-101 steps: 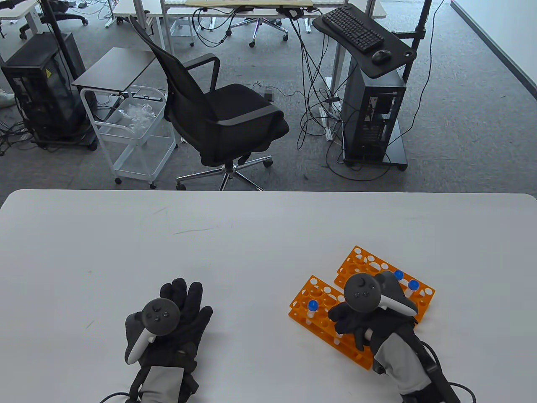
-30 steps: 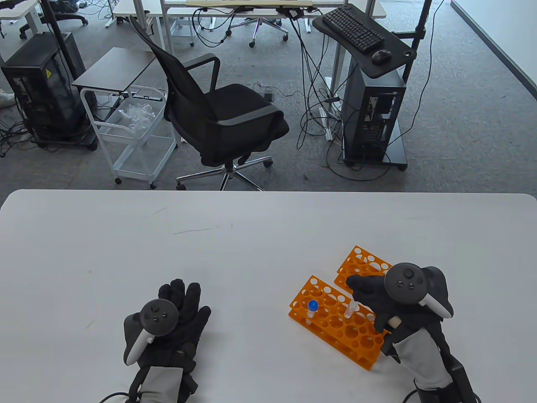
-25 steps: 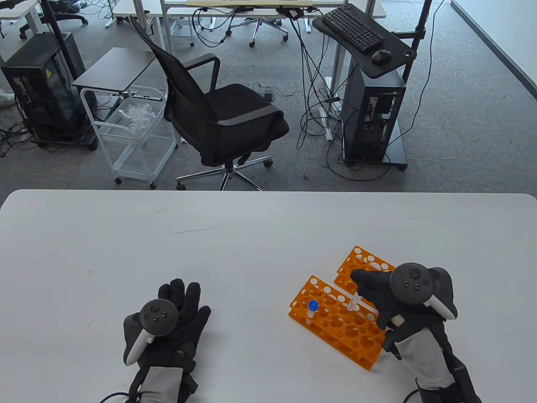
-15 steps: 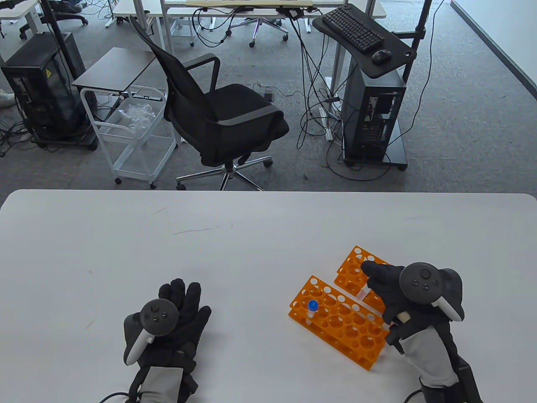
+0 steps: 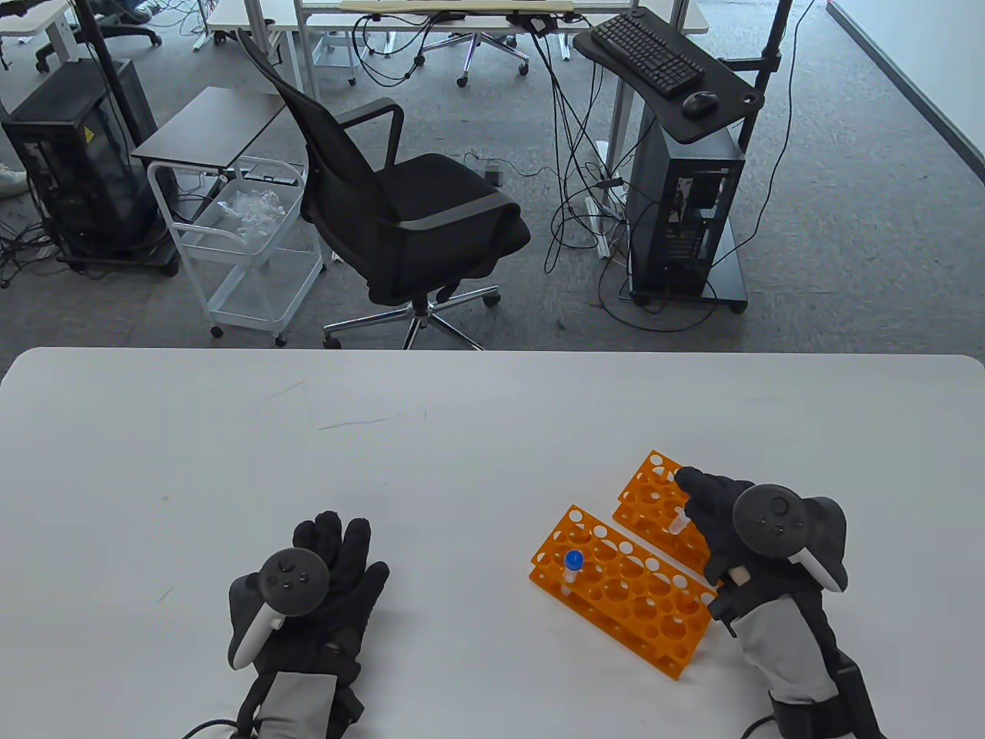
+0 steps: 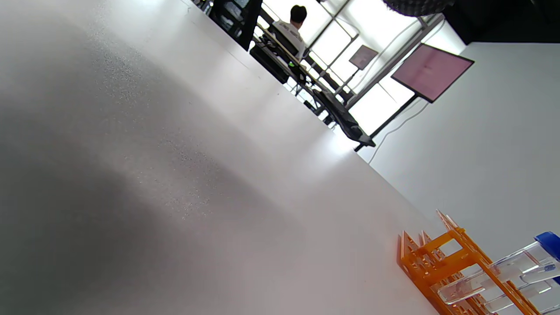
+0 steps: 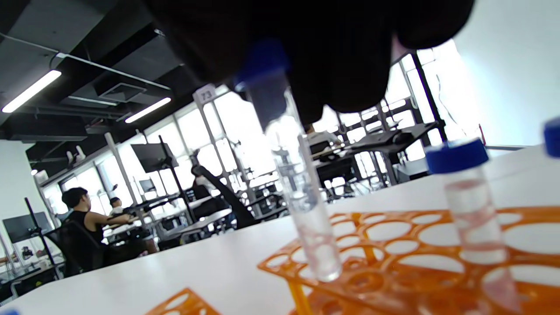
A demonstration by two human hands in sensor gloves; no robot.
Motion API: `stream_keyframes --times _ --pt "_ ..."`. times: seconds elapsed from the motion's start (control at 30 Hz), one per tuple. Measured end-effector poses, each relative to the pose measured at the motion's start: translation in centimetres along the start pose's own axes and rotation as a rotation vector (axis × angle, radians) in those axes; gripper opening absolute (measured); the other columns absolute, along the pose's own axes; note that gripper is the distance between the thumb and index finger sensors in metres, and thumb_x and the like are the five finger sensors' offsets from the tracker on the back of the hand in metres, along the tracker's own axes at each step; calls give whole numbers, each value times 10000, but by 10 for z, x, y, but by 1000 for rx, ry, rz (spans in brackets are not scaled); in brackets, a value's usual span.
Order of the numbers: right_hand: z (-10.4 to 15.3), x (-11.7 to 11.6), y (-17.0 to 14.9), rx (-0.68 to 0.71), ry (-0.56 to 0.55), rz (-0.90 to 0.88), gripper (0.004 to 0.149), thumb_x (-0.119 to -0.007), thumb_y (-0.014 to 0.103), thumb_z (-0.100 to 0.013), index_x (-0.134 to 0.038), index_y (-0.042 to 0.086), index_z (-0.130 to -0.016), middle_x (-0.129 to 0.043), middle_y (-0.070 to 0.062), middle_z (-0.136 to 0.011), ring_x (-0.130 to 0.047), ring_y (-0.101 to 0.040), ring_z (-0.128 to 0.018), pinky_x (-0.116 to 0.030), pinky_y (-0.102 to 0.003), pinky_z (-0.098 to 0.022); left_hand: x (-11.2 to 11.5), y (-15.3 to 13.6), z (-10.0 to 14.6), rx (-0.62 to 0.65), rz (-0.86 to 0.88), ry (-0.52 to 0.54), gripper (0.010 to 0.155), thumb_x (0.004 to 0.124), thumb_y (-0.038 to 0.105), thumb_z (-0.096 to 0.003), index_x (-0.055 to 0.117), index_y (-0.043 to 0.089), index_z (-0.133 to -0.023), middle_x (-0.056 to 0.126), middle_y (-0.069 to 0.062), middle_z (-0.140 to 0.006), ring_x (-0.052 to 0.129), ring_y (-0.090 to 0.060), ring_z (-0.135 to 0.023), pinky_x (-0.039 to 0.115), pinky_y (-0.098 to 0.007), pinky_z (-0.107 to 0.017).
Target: Transfer 4 test tubes between racks (Right hand only)
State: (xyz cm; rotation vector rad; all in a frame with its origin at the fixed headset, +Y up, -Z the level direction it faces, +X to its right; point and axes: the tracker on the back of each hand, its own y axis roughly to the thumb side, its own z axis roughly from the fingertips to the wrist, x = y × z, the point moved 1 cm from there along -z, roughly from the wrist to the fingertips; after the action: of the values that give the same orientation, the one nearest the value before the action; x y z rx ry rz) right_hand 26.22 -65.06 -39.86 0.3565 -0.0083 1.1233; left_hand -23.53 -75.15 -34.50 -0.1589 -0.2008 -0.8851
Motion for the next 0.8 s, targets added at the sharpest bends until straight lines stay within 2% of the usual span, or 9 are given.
stream_keyframes --times 0.8 --pt "-5 -20 -5 -13 15 93 472 -775 218 -483 -780 124 -945 -878 -181 -904 -813 -458 -797 -585 -667 -610 0 1 0 12 7 3 674 475 652 -571 138 488 -1132 -117 175 -1148 -243 -86 -1024 -146 -405 -758"
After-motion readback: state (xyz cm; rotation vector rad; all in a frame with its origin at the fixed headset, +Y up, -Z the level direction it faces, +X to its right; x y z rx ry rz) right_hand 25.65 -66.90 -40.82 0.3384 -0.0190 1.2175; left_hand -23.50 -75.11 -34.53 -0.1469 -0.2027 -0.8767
